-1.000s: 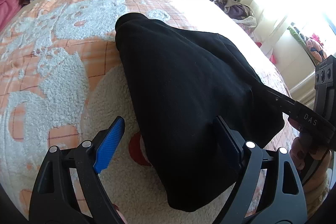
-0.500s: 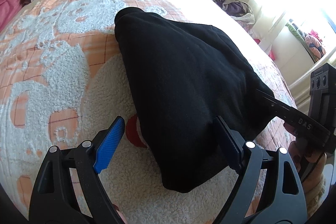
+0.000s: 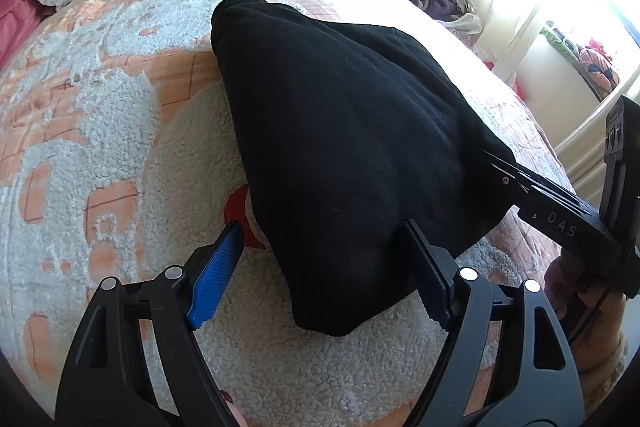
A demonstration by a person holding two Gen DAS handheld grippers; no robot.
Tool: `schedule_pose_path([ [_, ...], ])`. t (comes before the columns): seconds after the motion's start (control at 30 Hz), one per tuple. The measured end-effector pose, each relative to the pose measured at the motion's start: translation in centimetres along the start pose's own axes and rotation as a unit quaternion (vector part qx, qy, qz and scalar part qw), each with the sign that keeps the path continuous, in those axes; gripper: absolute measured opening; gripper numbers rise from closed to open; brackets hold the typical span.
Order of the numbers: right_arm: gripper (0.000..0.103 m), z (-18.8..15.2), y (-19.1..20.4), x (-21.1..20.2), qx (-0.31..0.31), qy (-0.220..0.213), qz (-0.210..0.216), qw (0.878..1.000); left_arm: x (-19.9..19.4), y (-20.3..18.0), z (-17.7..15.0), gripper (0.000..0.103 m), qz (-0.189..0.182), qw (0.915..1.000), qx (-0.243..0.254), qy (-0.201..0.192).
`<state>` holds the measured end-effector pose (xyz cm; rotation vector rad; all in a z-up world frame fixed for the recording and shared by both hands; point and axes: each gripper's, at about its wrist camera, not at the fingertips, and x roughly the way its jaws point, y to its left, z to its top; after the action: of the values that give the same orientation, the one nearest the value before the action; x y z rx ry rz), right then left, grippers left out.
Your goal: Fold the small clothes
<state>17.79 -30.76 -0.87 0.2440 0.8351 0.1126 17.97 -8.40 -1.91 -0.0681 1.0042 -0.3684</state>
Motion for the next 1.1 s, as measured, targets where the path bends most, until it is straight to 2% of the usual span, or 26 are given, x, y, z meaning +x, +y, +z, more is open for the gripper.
schedule_pose_path([
  [0.13,0.06,-0.4,0.3,-1.6,-0.001,-0.018,-0.01,1.0,-0.5,-0.1,-0.2,0.072,0.001,0.9999,0.007,-0.009],
  [0.2,0.08,-0.5,0.3,-2.6,-0.002,-0.03,-0.021,0.999,-0.9,0.0,-0.3,0.072,0.0,0.9998,0.008,-0.016],
  [0.27,0.08,-0.8,0.6,-3.8,-0.004,-0.045,-0.02,0.999,-1.5,0.0,-0.2,0.073,0.003,0.9997,0.009,-0.023],
  [0.37,0.092,-1.3,1.0,-5.7,-0.013,-0.07,-0.025,0.997,-2.7,-0.1,-0.5,0.078,0.002,0.9992,0.011,-0.039],
  [0.43,0.094,-1.6,1.5,-6.9,-0.022,-0.085,-0.028,0.996,-3.5,-0.3,-0.8,0.081,-0.001,0.9986,0.013,-0.05],
  [0.57,0.097,-2.4,2.6,-9.2,-0.043,-0.118,-0.035,0.991,-5.1,-0.3,-1.6,0.093,0.008,0.9973,0.016,-0.071],
  [0.77,0.098,-4.2,4.4,-12.2,-0.074,-0.165,-0.042,0.983,-7.9,0.0,-2.8,0.093,0.028,0.9934,0.018,-0.11],
  [0.93,0.098,-5.6,4.8,-13.6,-0.067,-0.176,-0.034,0.982,-9.5,0.2,-3.6,0.093,0.04,0.9903,0.015,-0.132],
  [1.1,0.098,-7.1,5.2,-14.4,-0.059,-0.176,-0.024,0.982,-10.0,0.8,-5.5,0.093,0.043,0.9904,0.01,-0.131],
])
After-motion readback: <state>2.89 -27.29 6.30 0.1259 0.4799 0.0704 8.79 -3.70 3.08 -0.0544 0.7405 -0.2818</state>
